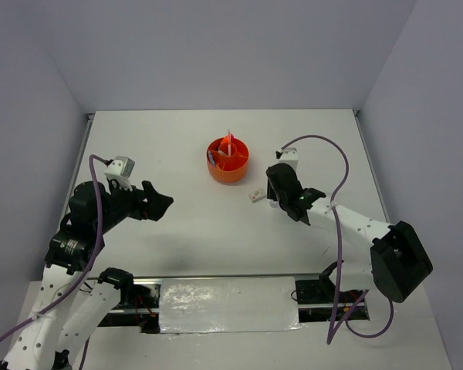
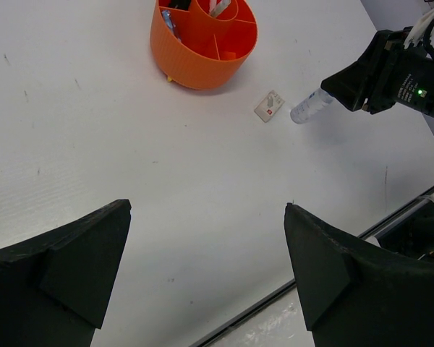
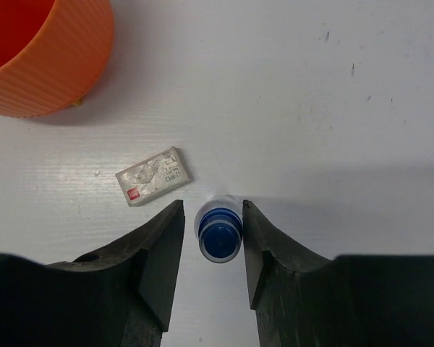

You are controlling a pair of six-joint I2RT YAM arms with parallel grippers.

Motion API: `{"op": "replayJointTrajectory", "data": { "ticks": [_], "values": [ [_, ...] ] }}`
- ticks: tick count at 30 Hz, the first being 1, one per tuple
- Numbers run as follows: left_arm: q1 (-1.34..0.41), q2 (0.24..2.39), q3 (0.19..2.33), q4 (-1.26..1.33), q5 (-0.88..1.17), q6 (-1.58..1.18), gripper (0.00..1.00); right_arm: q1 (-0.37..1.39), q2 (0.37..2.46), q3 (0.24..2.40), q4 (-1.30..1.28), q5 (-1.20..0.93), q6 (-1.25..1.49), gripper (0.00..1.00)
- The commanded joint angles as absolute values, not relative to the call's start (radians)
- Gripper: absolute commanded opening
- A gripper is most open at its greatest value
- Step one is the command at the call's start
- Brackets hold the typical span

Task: Sort the stationery into containers
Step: Pick up the stationery from the center of the board.

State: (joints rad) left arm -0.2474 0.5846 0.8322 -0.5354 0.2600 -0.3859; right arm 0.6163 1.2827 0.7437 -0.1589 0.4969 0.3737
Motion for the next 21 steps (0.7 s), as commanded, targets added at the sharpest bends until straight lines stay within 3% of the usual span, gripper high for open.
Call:
{"op": "replayJointTrajectory", "data": {
  "ticks": [1, 7, 10, 14, 21],
  "values": [
    [-0.25, 0.58, 0.845, -0.511, 0.276, -0.354, 0.99, 0.614, 1.289, 0.738, -0.138, 0.509, 0.385, 0.45],
    [-0.252, 0.581, 0.845, -0.509, 0.282, -0.35, 0.99, 0.612, 1.302, 0.741, -0.147, 0.505, 0.391, 0.42],
    [-0.25, 0.577, 0.844, -0.508, 0.281, -0.348, 0.99, 0.612, 1.298, 0.738, -0.147, 0.499, 0.394, 0.32],
    [-0.25, 0.578, 0.851, -0.509, 0.273, -0.339, 0.99, 0.614, 1.272, 0.736, -0.134, 0.48, 0.385, 0.0],
    [-0.249, 0.595, 0.854, -0.508, 0.176, -0.33, 0.99, 0.614, 1.189, 0.816, -0.127, 0.433, 0.312, 0.0]
  ]
}}
